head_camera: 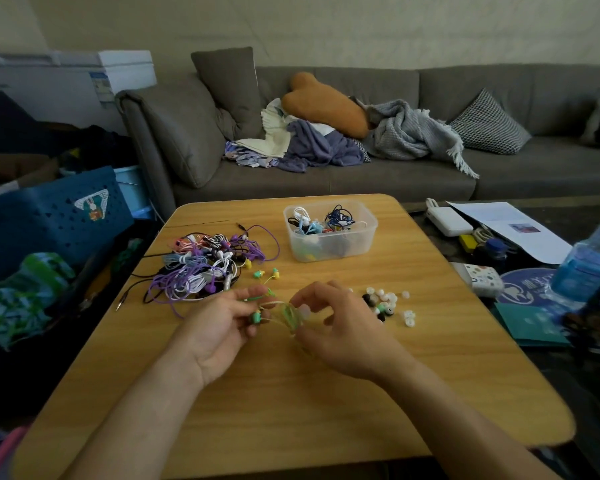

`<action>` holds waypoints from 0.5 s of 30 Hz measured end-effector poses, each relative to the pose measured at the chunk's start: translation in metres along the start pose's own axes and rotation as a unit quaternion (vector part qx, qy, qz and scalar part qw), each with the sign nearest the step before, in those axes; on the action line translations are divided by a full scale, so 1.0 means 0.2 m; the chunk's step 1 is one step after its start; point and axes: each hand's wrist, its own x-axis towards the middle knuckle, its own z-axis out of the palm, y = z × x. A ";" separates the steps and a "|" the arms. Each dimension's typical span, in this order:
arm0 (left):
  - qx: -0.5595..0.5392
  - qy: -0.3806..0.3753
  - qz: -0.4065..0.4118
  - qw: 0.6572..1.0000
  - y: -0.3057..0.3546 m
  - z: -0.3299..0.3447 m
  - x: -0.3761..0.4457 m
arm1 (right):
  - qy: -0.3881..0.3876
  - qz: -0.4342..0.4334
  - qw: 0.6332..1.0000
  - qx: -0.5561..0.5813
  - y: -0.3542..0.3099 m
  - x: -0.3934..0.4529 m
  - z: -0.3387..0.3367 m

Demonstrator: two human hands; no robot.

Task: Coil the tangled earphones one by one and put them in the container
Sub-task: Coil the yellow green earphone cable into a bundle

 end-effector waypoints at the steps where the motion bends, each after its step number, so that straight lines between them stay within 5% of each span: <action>1: 0.001 -0.002 0.007 1.000 0.00 0.00 -0.01 | 0.006 -0.023 1.000 0.010 0.00 0.00 0.00; 7: 0.052 -0.005 0.071 0.996 0.01 0.02 -0.04 | 0.003 -0.072 0.994 0.086 -0.06 -0.01 0.02; 15: 0.050 -0.017 0.093 0.994 -0.02 0.06 -0.05 | 0.024 0.026 0.974 0.223 -0.08 -0.03 0.09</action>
